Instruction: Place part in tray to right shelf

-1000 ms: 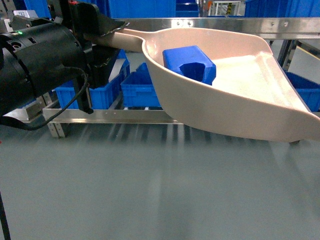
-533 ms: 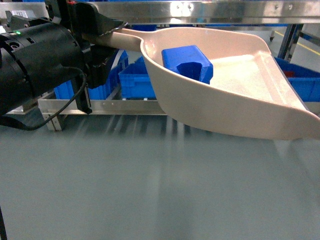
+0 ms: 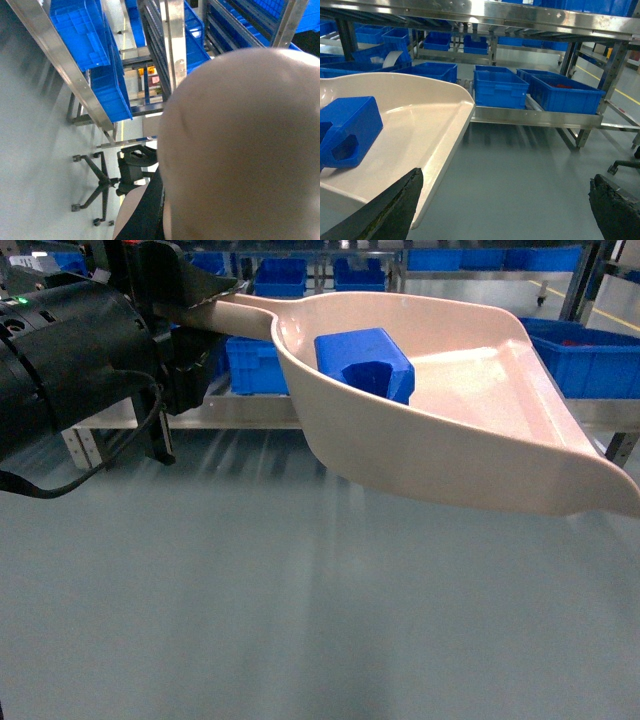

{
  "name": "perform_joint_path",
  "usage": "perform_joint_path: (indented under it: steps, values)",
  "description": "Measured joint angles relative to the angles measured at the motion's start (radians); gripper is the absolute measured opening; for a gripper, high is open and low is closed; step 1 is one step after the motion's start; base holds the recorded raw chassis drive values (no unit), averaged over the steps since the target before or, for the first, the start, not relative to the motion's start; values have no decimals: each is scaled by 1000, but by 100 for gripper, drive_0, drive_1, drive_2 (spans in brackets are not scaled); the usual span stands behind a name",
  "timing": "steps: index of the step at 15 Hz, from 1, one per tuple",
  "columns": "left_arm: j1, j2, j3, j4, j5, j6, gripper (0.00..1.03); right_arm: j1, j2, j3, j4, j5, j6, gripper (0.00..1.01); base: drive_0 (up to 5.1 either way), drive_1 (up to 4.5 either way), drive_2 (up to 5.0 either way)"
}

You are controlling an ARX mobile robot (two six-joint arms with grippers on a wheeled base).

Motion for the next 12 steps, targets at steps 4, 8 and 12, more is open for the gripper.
perform_joint_path:
  steps: [4, 8, 12]
  values:
    - [0, 0, 0, -3, 0, 0, 16, 0, 0, 0, -2, 0, -1, 98, 0, 0, 0]
    - [0, 0, 0, 0, 0, 0, 16, 0, 0, 0, 1, 0, 0, 98, 0, 0, 0]
    - [0, 0, -1, -4, 0, 0, 16, 0, 0, -1, -2, 0, 0, 98, 0, 0, 0]
